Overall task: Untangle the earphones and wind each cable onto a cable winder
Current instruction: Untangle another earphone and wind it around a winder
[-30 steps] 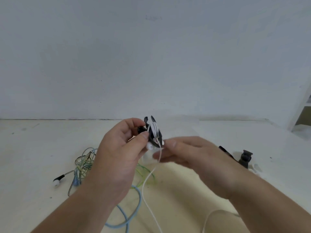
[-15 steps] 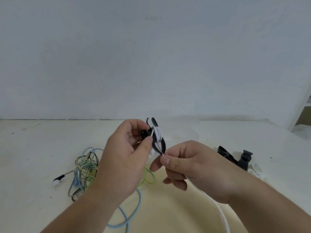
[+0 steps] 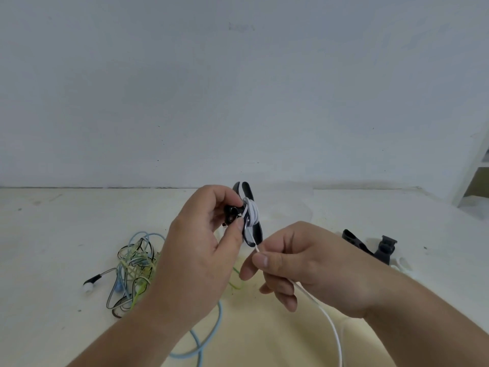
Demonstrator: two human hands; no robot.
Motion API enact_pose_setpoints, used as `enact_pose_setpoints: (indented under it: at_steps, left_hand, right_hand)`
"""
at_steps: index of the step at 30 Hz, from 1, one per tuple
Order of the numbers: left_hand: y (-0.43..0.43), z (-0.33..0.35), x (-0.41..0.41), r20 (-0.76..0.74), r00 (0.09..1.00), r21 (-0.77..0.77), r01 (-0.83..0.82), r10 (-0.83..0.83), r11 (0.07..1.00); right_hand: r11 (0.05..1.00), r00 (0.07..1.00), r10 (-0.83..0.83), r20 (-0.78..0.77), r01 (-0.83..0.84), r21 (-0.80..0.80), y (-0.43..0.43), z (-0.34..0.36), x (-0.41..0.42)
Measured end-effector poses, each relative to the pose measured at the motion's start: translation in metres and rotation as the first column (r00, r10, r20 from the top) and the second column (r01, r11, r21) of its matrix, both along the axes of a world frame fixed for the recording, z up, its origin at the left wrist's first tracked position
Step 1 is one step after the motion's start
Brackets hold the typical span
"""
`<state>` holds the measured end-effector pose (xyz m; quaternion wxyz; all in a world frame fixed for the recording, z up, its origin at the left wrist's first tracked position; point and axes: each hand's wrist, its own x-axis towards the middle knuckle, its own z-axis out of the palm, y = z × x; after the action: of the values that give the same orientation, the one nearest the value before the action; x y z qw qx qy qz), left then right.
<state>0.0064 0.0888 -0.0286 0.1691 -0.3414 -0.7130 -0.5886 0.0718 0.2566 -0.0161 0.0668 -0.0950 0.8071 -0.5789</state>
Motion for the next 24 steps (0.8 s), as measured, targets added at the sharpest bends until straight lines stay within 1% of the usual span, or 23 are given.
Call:
enact_pose_setpoints:
  at_steps: [4,6,8,10,12,14,16,21,23,24]
  left_hand:
    - [-0.005,0.003,-0.004,0.012,0.999,-0.062,0.041,-0.040,0.997]
    - [-0.006,0.003,-0.003,0.014,0.999,-0.117,0.034,-0.033,0.993]
    - [-0.005,0.001,-0.001,-0.014,1.000,-0.184,0.011,-0.014,0.983]
    - [-0.005,0.000,0.000,-0.062,0.998,-0.247,-0.016,0.000,0.969]
    - [-0.005,0.000,0.000,-0.080,0.997,-0.295,-0.025,0.001,0.955]
    - [-0.004,0.001,0.001,-0.054,0.998,-0.316,-0.002,-0.016,0.949]
    - [-0.005,0.002,0.001,-0.011,0.999,-0.312,0.041,-0.046,0.949]
    - [-0.007,0.001,-0.001,0.040,0.994,-0.356,0.106,-0.098,0.929]
    - [-0.007,0.000,-0.001,0.073,0.990,-0.364,0.138,-0.119,0.921]
    - [-0.008,-0.001,-0.002,0.093,0.987,-0.370,0.160,-0.135,0.915]
  right_hand:
    - [0.992,0.992,-0.117,-0.036,0.115,-0.058,0.011,0.006,0.000]
    - [0.994,0.994,-0.092,-0.050,0.090,-0.055,0.013,0.009,0.002]
    - [0.999,0.998,-0.043,-0.054,0.043,-0.007,0.012,0.008,0.002]
    - [0.996,0.997,-0.038,-0.062,0.043,0.082,0.010,0.007,0.002]
    - [0.987,0.995,-0.071,-0.071,0.080,0.138,0.010,0.007,0.001]
    - [0.978,0.988,-0.140,-0.072,0.149,0.146,0.014,0.008,0.000]
    - [0.970,0.977,-0.199,-0.077,0.207,0.127,0.018,0.009,0.000]
    - [0.973,0.970,-0.232,-0.069,0.231,-0.018,0.023,0.014,0.004]
    - [0.963,0.959,-0.269,-0.092,0.268,-0.025,0.021,0.016,0.004]
    - [0.950,0.943,-0.312,-0.116,0.313,-0.011,0.019,0.016,0.003]
